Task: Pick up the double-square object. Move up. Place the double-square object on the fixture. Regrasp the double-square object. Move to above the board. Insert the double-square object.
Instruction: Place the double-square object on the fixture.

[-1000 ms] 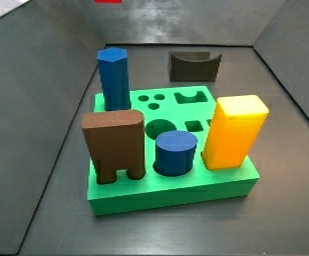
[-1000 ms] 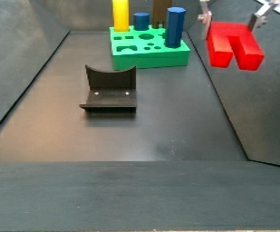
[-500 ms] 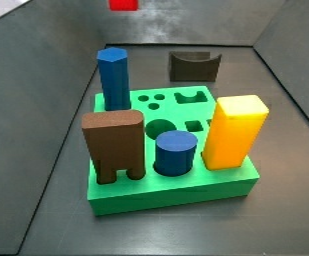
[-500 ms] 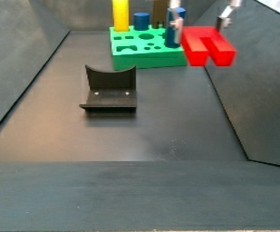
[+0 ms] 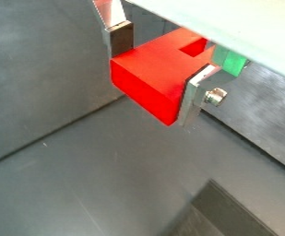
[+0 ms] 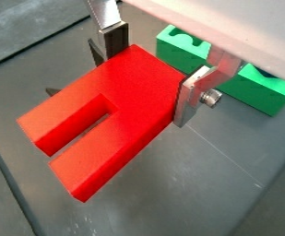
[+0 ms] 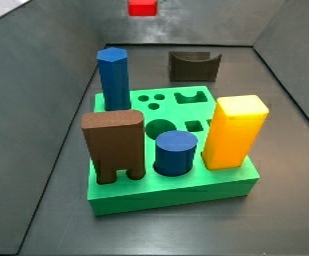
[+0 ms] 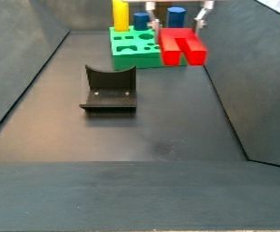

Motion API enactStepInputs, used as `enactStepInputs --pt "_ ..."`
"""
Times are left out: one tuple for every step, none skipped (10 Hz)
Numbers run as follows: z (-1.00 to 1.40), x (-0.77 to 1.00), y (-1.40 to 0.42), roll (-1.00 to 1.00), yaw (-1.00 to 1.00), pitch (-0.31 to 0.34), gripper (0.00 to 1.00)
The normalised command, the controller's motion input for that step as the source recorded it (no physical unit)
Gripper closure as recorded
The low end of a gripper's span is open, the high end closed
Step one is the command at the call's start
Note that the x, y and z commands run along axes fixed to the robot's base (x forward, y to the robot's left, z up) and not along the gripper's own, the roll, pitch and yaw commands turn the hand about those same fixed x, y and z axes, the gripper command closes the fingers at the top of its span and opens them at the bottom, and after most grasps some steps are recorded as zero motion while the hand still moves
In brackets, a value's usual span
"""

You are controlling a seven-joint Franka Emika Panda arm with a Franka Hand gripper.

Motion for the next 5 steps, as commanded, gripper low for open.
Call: enactStepInputs --pt "-0.07 1.0 -0.09 0.02 0.03 0.062 1.0" --pt "-0.06 1.0 -0.08 0.02 0.04 0.072 1.0" --pt "-0.06 1.0 -0.08 0.01 0.04 0.079 1.0" --pt "0.24 1.0 -0.15 -1.0 -0.06 -0.065 1.0" --pt "0.26 1.0 -0.13 -1.0 -0.07 -0.059 1.0"
